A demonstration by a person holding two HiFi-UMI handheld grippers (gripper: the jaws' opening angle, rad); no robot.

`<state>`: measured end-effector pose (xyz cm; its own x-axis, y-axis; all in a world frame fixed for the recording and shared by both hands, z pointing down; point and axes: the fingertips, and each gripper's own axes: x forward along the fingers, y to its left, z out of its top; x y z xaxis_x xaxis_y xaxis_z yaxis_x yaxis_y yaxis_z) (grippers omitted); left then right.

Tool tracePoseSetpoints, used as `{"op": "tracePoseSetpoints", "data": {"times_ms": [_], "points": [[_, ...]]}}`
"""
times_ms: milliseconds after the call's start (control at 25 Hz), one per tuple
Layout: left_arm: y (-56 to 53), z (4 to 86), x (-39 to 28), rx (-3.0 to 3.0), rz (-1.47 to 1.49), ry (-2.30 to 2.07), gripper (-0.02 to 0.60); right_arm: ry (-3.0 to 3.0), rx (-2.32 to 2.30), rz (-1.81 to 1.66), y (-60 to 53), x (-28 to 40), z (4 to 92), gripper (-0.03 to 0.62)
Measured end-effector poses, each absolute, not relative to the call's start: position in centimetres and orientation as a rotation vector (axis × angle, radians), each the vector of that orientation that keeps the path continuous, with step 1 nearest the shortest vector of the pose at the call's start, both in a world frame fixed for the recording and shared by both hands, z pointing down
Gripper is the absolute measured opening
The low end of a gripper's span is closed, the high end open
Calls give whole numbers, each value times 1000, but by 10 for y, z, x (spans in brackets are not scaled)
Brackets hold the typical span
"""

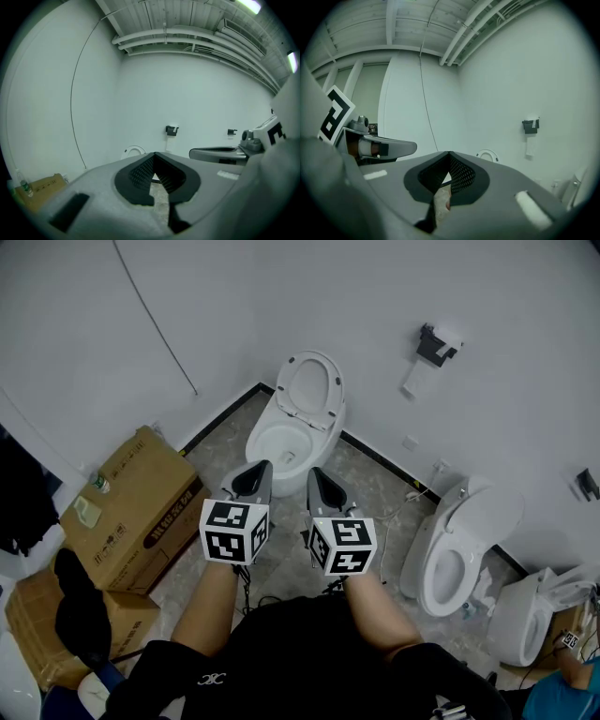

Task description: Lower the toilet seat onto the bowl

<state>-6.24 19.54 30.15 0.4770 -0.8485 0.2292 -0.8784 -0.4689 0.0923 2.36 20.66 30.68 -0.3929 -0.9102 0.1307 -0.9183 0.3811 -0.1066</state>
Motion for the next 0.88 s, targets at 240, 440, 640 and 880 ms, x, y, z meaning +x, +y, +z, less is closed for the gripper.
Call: {"op": "tracePoseSetpoints", "data": {"times_ms": [240, 440, 640, 880], "points": [[194, 306, -77, 2522, 205, -1473, 9, -2548, 1670, 184, 208, 3, 308, 9], [183, 313, -79, 2510, 224, -1482, 9, -2566, 1656, 190, 195, 0, 311, 9], [159, 317, -81, 2502, 238, -1511, 9, -2587, 1642, 198, 167, -2, 316, 9], [111, 321, -76, 2509, 270, -1526, 9, -2586, 1670, 213, 109, 4, 319, 9]]}}
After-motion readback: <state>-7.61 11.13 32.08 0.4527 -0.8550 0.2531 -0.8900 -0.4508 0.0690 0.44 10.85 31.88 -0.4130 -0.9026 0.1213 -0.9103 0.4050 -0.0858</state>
